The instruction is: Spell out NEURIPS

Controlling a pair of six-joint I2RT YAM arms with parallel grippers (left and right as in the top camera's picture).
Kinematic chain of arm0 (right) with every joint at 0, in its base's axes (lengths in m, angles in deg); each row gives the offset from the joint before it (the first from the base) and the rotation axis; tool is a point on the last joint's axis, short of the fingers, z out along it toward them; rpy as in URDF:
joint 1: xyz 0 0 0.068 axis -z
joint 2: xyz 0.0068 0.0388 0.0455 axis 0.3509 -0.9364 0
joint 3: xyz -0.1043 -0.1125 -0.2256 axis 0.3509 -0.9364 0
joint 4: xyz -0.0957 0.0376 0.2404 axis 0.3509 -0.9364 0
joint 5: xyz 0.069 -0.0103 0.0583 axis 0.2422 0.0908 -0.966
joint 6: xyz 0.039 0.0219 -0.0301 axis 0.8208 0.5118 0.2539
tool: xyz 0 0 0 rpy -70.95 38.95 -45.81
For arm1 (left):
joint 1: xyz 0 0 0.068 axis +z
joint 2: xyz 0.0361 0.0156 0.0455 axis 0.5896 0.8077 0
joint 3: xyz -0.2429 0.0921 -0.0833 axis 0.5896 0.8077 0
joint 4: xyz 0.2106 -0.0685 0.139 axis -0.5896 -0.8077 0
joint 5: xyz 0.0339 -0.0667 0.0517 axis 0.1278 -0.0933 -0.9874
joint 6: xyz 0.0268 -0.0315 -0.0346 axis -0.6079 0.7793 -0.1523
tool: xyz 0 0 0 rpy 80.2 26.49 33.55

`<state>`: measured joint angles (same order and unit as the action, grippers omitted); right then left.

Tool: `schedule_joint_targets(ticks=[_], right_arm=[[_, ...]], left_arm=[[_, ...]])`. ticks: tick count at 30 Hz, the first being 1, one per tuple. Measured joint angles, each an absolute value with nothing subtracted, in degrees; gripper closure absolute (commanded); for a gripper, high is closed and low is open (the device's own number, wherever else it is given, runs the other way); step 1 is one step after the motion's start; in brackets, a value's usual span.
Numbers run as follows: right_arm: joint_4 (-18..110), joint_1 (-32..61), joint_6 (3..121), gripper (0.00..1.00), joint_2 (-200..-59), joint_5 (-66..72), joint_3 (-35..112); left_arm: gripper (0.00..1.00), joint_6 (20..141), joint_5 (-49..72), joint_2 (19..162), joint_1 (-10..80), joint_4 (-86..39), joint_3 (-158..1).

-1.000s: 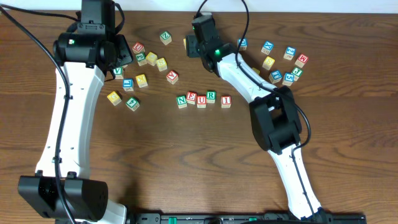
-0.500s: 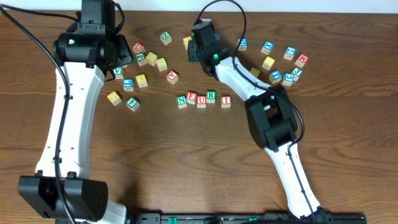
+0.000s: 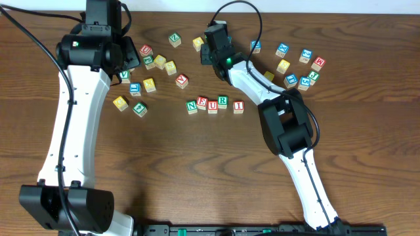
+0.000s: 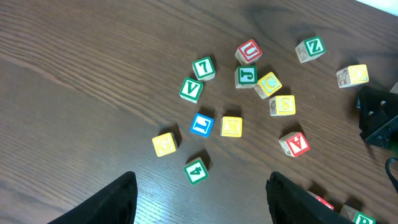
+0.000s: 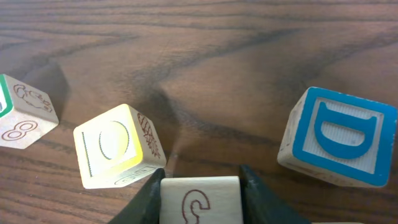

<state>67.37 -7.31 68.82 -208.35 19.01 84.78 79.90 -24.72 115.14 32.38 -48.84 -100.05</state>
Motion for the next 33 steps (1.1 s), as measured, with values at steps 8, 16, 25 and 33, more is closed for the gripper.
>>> schedule_joint_targets(ticks=[8,16,25,33], right_arm=[[64.98,-7.31,68.88,0.78,-208.04,19.30,85.15],[55.48,-7.29,68.88,0.79,-205.20,16.80,85.13],[37.49,-7.29,66.98,0.80,-195.10,10.88,85.09],[14.34,-6.29,59.20,0.83,-185.94,7.78,85.44]], left_arm=[[0.34,79.90,-24.70,115.14,32.38,-48.84,-100.05],[0.34,79.90,-24.72,115.14,32.38,-48.84,-100.05],[0.34,79.90,-24.72,115.14,32.38,-48.86,-100.03],[0.34,79.90,-24.70,115.14,32.38,-48.86,-99.98]])
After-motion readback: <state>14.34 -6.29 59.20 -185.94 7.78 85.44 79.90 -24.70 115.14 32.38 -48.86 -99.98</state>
